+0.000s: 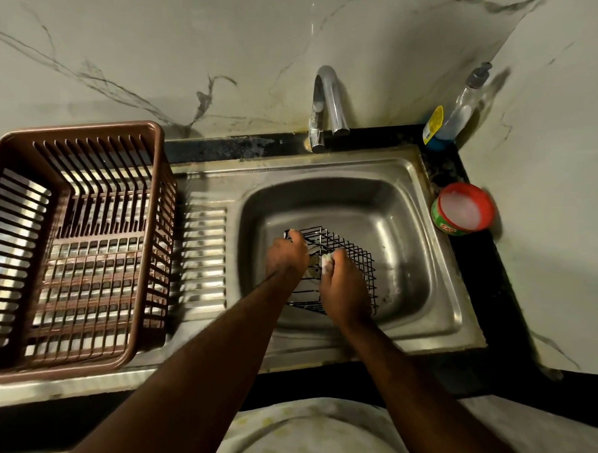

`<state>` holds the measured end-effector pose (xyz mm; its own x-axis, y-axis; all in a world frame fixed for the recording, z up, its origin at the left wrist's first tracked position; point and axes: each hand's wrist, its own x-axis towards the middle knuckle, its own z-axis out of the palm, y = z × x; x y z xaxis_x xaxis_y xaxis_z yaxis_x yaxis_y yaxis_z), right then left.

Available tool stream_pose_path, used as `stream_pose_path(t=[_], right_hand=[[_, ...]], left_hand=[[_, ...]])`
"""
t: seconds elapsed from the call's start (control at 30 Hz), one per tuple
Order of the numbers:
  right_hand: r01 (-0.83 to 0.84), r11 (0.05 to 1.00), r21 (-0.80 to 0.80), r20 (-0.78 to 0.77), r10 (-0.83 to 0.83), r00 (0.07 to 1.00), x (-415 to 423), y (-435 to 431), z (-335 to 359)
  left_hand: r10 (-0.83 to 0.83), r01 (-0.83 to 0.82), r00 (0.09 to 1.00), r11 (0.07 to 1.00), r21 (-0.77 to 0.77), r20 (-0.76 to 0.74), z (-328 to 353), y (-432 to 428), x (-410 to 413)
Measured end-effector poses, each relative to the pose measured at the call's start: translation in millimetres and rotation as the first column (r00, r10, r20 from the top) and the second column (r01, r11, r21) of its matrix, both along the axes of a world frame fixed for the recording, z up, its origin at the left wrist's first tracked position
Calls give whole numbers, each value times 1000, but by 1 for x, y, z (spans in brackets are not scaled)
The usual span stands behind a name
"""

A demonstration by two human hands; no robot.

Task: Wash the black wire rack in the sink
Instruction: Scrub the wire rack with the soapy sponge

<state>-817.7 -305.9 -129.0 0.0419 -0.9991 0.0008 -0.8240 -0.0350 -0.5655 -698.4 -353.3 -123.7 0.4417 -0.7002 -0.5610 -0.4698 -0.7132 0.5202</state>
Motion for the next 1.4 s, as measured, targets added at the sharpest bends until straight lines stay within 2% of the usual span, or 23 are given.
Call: stream_pose_path(t=[0.07, 0.17, 0.23, 0.3, 0.4, 0.5, 0.63, 0.67, 0.73, 0.8, 0.87, 0.97, 1.03, 1.1, 1.13, 1.17, 1.23, 1.3, 1.33, 1.4], right_hand=[[9, 999, 30, -46, -8, 999, -10, 1, -5], [144, 965, 219, -132, -117, 984, -38, -5, -21], [277, 868, 413, -220, -200, 955, -52, -14, -25], [385, 752, 536, -232, -308, 923, -53, -24, -17], [422, 713, 560, -215, -367, 905, -40, -35, -2], [345, 778, 524, -122, -333, 935, -21, -30, 12], [201, 901, 385, 77, -249, 966, 1, -14, 32], [183, 917, 353, 130, -242, 962, 4, -11, 36], [168, 937, 307, 223, -242, 944, 3, -8, 41], [192, 938, 288, 281, -274, 920, -3, -7, 47], [279, 902, 330, 302, -381, 874, -15, -10, 48], [419, 841, 343, 288, -518, 805, -35, -16, 47], [450, 837, 311, 297, -536, 790, -44, -21, 51], [479, 817, 322, 336, -571, 749, -49, -24, 59], [495, 792, 356, 348, -604, 717, -50, -27, 62], [499, 768, 401, 376, -635, 675, -50, -29, 63], [455, 688, 565, 432, -717, 547, -49, -34, 67], [308, 601, 738, 488, -789, 373, -47, -29, 83], [231, 567, 791, 485, -810, 328, -46, -26, 94], [134, 548, 826, 486, -812, 324, -44, -21, 107]], left_hand=[[-94, 94, 995, 996, 1, 24, 7, 4, -3], [-65, 65, 998, 998, -6, -5, 14, 7, -2], [-53, 53, 999, 999, -12, -7, 17, 9, -2], [-83, 83, 996, 996, -25, 23, 21, 11, -4], [-127, 128, 990, 992, -15, 67, 18, 14, -4], [-60, 60, 995, 998, -2, 79, 14, 17, -3], [83, -83, 996, 997, -3, -33, 14, 14, -3], [165, -168, 978, 986, -12, -125, 14, 12, -1], [321, -347, 879, 938, -12, -352, 13, 9, -1], [393, -431, 743, 900, 62, -542, 18, 3, -3], [368, -415, 693, 907, 74, -620, 27, 0, -6], [185, -292, 736, 955, -59, -652, 44, -4, -16], [-27, -126, 827, 964, -233, -561, 52, -5, -24], [-226, 120, 924, 937, -329, -307, 54, -4, -32], [-305, 242, 940, 911, -333, -151, 53, -2, -35], [-358, 327, 933, 883, -337, -33, 53, 2, -36], [-424, 413, 903, 822, -392, 63, 57, 13, -38], [-489, 507, 858, 763, -400, 156, 62, 25, -37], [-517, 557, 829, 726, -403, 215, 64, 29, -36], [-561, 638, 770, 654, -406, 305, 69, 37, -35]])
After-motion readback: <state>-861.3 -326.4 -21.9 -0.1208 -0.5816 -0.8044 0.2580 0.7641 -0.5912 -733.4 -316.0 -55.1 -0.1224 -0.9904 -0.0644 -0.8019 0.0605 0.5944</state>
